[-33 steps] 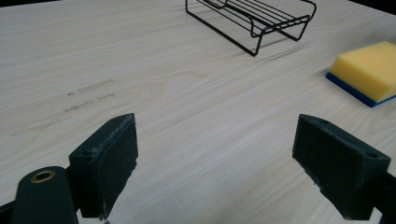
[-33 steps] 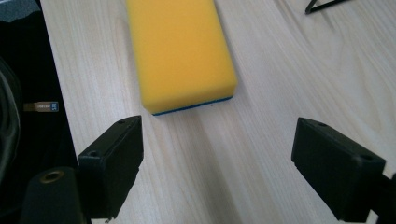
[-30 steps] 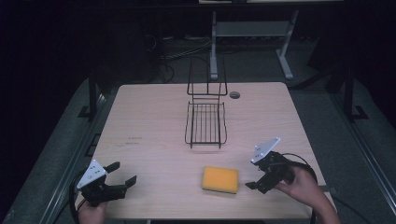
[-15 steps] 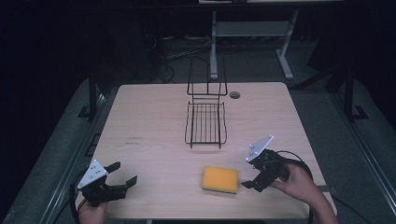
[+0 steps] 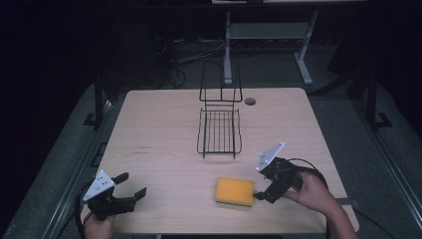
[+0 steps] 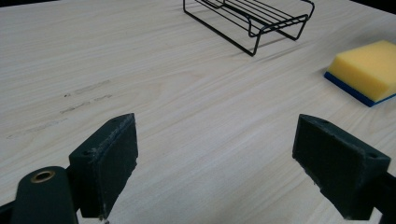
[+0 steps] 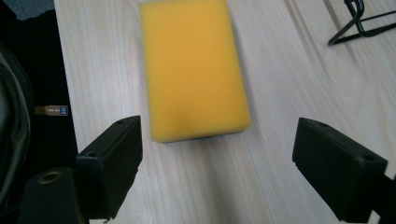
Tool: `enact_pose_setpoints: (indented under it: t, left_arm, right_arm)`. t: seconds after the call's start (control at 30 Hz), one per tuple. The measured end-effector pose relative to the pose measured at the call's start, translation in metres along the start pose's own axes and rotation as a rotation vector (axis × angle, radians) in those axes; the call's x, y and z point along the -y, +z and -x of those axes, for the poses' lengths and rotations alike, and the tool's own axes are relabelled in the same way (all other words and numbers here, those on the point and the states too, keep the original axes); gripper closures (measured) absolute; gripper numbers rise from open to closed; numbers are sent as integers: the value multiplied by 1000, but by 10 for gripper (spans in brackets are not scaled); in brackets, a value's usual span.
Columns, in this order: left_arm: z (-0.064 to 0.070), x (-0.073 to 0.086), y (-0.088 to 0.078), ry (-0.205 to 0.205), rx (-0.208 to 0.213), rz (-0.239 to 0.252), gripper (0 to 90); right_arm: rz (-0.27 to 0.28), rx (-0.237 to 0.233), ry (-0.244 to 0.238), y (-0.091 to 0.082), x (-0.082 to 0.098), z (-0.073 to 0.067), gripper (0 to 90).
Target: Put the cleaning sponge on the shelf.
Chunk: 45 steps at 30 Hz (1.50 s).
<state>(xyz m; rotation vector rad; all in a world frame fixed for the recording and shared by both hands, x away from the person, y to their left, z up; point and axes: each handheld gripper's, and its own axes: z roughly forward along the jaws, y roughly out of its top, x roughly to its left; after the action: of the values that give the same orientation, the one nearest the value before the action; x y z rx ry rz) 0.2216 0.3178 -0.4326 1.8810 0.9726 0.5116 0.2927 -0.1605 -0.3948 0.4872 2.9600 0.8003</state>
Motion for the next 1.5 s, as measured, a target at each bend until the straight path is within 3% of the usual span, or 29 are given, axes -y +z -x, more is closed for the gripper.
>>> enact_pose_setpoints:
  t: [0.73, 1.5]
  left_arm:
    - [0, 0, 0, -1, 3, 5, 134]
    - [2, -1, 1, -4, 9, 5, 134]
  right_arm:
    - [-22, -39, -53, 18, -23, -3, 153]
    - [-55, -72, -73, 41, -34, -5, 153]
